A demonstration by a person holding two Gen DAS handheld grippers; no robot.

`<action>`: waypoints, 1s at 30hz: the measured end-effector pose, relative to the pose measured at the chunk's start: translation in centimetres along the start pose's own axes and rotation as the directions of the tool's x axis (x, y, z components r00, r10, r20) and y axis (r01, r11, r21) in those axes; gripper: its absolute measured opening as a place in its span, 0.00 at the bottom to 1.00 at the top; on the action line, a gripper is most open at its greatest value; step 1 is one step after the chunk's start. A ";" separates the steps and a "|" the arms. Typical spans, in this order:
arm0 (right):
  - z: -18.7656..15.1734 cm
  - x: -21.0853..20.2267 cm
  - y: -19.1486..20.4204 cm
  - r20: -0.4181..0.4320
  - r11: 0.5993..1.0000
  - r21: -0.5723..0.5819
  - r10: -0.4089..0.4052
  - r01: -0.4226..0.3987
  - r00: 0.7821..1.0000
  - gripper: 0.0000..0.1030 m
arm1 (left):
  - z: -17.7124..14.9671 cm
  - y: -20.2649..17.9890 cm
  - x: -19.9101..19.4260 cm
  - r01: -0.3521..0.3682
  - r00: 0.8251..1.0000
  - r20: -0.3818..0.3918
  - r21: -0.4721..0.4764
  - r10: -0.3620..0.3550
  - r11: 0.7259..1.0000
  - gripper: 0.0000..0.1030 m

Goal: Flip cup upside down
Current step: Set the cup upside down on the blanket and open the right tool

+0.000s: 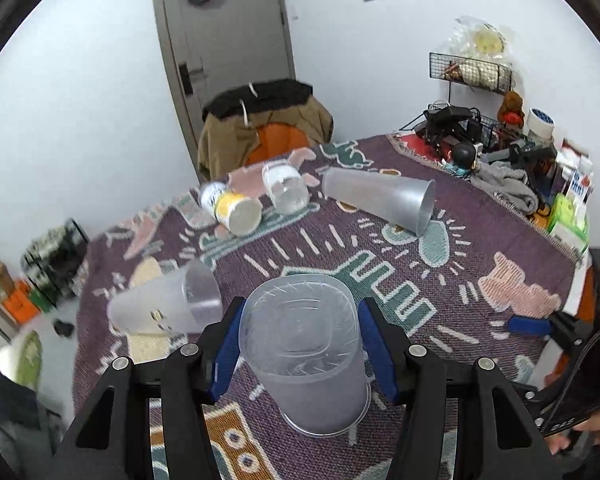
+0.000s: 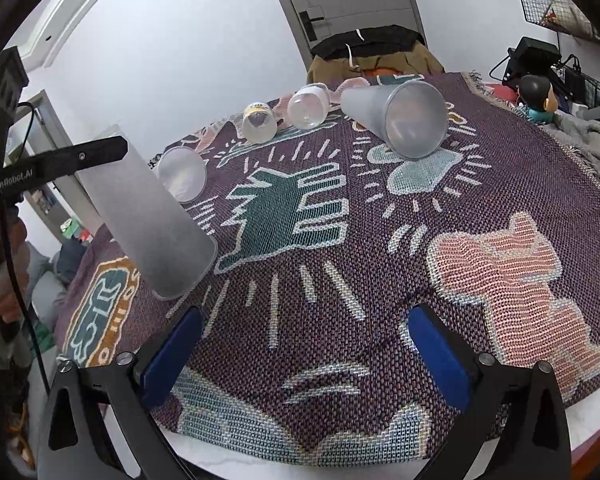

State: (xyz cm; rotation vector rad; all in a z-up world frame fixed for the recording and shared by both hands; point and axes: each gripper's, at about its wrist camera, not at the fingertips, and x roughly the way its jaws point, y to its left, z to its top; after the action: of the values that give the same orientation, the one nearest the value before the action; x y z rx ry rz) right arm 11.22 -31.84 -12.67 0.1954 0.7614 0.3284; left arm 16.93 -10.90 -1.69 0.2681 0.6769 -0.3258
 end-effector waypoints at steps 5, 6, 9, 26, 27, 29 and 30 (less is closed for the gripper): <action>0.0 0.1 -0.2 0.002 1.000 0.005 0.000 0.000 1.000 1.00 | -0.6 -1.4 -0.3 -0.037 0.998 0.062 0.058 0.033 0.998 0.57; -0.1 0.1 -0.3 0.000 1.000 0.006 0.002 -0.002 1.000 1.00 | -0.7 -1.6 -0.2 -0.041 0.997 0.067 0.069 0.036 0.997 0.57; -0.1 0.1 -0.3 -0.003 1.000 0.005 0.005 -0.005 1.000 1.00 | -1.1 -2.1 0.1 -0.093 0.993 0.077 0.097 0.086 0.991 0.57; 0.8 -1.7 1.1 0.062 1.000 -0.028 0.000 0.002 0.998 1.00 | -2.5 -0.3 -4.4 -0.057 0.979 0.197 -0.014 0.059 0.998 1.00; 0.9 -2.0 1.3 0.074 1.000 -0.029 -0.006 0.008 0.997 1.00 | -2.8 0.0 -4.8 -0.057 0.977 0.205 -0.029 0.062 0.998 1.00; 1.1 -2.6 1.5 0.092 0.999 -0.035 -0.016 0.019 0.996 1.00 | -3.3 0.4 -5.4 -0.061 0.972 0.223 -0.051 0.071 0.997 1.00; 1.3 -2.8 1.7 0.101 0.999 -0.041 -0.021 0.025 0.995 1.00 | -3.6 0.6 -5.8 -0.065 0.970 0.232 -0.061 0.077 0.996 1.00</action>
State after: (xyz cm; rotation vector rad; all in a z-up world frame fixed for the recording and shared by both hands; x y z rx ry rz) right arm 9.83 -31.39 -9.46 0.1625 0.6566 0.3104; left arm 10.91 -7.91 -0.55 0.1994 0.4415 -0.2656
